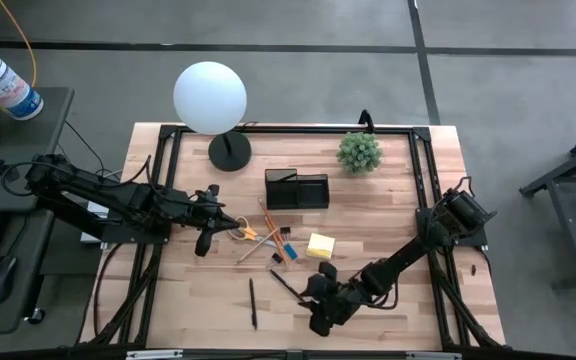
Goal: Pick and place office supplies into organizer
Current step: Put the right black pen into the black organizer
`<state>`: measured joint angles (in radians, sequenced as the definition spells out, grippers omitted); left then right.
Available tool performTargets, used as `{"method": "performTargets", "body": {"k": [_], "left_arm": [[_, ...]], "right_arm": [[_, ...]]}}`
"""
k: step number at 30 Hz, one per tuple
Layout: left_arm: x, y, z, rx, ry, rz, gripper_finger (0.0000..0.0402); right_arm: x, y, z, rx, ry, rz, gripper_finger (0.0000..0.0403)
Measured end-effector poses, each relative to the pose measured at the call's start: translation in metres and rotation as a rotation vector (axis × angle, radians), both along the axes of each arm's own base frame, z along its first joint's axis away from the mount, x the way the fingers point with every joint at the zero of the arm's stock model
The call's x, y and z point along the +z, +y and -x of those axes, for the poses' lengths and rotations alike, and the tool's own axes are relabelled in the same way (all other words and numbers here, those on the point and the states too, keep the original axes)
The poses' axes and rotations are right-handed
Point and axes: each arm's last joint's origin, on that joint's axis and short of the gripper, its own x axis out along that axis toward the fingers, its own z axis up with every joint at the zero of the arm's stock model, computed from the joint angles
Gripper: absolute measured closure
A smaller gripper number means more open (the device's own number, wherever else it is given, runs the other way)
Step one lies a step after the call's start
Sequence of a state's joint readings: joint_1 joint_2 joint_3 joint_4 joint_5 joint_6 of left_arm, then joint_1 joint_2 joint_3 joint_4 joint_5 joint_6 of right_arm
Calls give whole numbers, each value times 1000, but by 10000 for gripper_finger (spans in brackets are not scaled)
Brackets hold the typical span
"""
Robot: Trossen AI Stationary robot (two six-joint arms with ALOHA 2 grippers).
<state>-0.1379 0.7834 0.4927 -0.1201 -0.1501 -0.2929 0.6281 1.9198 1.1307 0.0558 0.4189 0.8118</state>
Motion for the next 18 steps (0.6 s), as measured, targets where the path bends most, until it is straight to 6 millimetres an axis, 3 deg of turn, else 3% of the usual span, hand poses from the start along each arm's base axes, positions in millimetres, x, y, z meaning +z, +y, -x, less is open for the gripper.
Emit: {"method": "performTargets", "body": {"k": [6,12,18], "left_arm": [[0,0,0,-1,1,0,401],[0,0,0,-6,2,-3,401],[0,0,0,-20,3,-29,401]], "right_arm": [[5,4,-4,-30,-93,-32,290],[-7,17,-9,-44,-82,-36,290],[-1,36,-30,16,30,122,290]]}}
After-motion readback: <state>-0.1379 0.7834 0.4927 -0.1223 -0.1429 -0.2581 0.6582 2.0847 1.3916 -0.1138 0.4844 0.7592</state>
